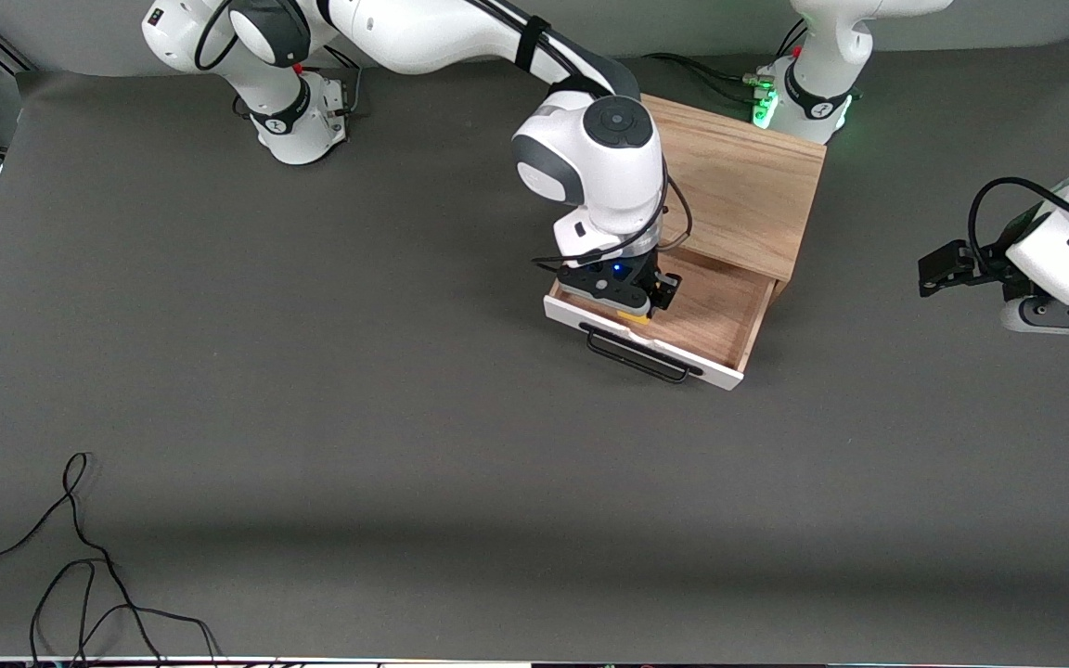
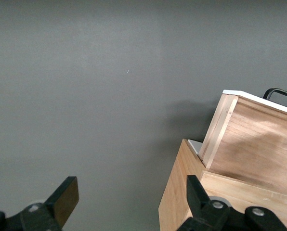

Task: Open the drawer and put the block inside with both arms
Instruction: 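Lower the cube into the drawer and open the right gripper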

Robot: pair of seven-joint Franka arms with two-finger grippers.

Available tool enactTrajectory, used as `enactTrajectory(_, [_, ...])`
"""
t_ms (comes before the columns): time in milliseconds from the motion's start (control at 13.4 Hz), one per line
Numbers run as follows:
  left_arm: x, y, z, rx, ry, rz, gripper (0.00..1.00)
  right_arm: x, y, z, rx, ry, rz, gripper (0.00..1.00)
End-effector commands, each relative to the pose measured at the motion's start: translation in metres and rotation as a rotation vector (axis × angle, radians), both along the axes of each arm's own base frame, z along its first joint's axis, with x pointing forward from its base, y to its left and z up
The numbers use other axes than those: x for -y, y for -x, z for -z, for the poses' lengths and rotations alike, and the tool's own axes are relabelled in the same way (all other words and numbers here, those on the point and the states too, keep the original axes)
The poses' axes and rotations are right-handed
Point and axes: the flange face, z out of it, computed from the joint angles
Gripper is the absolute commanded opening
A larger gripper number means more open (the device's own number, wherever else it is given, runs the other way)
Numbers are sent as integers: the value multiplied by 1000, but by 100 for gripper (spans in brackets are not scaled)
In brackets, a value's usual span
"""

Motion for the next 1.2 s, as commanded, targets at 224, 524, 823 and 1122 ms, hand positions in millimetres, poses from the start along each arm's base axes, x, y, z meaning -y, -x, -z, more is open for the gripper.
enactTrajectory(224, [3, 3, -1, 3, 5, 18, 100, -15, 13, 17, 26, 22, 4, 0])
enactTrajectory(524, [3, 3, -1, 2, 5, 18, 100, -15, 13, 31, 15, 36, 1, 17])
enactTrajectory(823, [3, 3, -1, 3, 5, 18, 100, -15, 13, 36, 11, 40, 3, 40])
enactTrajectory(1122, [3, 3, -1, 3, 5, 18, 100, -19, 20, 43, 85, 107, -51, 100])
